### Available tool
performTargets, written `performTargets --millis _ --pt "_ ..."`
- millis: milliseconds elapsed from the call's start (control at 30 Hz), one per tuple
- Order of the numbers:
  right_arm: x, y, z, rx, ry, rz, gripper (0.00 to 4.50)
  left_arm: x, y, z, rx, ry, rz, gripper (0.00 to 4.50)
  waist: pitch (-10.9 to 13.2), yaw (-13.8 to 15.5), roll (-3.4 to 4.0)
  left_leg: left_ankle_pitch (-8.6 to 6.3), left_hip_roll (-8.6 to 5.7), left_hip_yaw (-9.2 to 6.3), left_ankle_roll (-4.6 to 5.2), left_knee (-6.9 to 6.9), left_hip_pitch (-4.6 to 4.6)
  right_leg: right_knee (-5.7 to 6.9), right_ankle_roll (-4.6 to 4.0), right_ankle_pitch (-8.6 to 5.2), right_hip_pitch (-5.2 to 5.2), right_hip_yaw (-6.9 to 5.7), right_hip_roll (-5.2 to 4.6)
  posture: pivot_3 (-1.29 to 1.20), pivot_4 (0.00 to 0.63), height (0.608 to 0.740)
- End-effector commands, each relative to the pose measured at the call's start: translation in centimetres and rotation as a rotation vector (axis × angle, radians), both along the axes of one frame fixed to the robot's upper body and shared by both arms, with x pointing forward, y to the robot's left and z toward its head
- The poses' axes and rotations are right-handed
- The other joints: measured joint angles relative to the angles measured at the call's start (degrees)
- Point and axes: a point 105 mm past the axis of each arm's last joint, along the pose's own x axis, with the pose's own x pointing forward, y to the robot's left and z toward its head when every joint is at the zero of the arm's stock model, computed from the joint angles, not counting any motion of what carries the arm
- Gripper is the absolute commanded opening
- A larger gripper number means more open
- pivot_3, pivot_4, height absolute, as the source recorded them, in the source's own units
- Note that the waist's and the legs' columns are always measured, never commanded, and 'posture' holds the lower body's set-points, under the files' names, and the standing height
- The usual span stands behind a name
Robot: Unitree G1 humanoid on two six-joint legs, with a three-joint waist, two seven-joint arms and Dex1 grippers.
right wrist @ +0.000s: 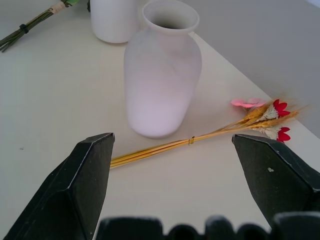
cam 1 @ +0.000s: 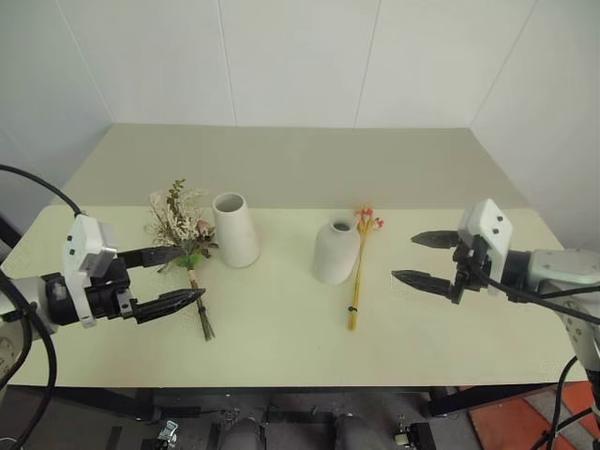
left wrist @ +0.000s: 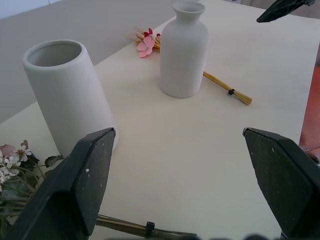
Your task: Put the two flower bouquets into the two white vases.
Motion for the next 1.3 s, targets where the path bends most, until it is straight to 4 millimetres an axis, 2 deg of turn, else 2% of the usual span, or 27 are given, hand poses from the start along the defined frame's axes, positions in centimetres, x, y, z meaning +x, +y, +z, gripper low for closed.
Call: performTargets --millis 33,600,767,967,1167,1300 --pt "-0.4 0.1 1.0 0.002 -0.035 0.012 4.50 -0.4 0.2 0.8 0.006 -0.020 -0.004 4.45 0.0 0.0 0.00 0.00 0.00 0.00 0.00 0.00 0.00 0.00 0.00 0.00 0.00 0.00 0.00 0.00 0.150 0.740" --pt "-0.3 0.6 1.0 0.010 -0.030 0.022 4.50 -0.6 -0.1 0.8 -0.013 -0.028 0.000 4.45 0.0 0.0 0.00 0.00 0.00 0.00 0.00 0.00 0.00 0.00 0.00 0.00 0.00 0.00 0.00 0.00 0.150 0.740" --pt "0.2 2.4 2.1 0.118 0.064 0.000 4.50 0.2 -0.8 1.3 -0.023 -0.056 -0.027 4.45 0.0 -0.1 0.00 0.00 0.01 0.00 0.00 0.00 0.04 0.02 -0.01 0.01 0.01 0.00 0.02 0.00 0.150 0.740" --pt "1.3 3.3 -0.3 0.017 0.372 -0.176 4.50 1.4 -1.8 2.4 -0.023 -0.102 -0.115 4.45 0.0 -0.1 0.00 0.00 0.00 -0.01 0.00 0.00 -0.03 0.01 -0.02 0.01 -0.04 0.00 0.02 0.00 0.150 0.740" --pt "2.9 3.6 -1.6 -0.019 0.515 -0.328 4.50 2.6 -2.2 3.3 -0.006 -0.143 -0.179 4.45 0.0 -0.1 0.00 0.00 -0.02 -0.02 0.00 0.00 -0.11 0.00 -0.02 0.01 -0.09 -0.01 0.02 0.00 0.150 0.740" --pt "3.7 4.6 -2.7 -0.070 0.536 -0.376 4.50 2.8 -2.4 3.7 -0.002 -0.159 -0.205 4.45 0.0 -0.3 0.01 0.00 -0.01 -0.02 0.00 0.00 -0.13 0.01 -0.02 0.02 -0.13 -0.01 0.03 0.00 0.150 0.740"
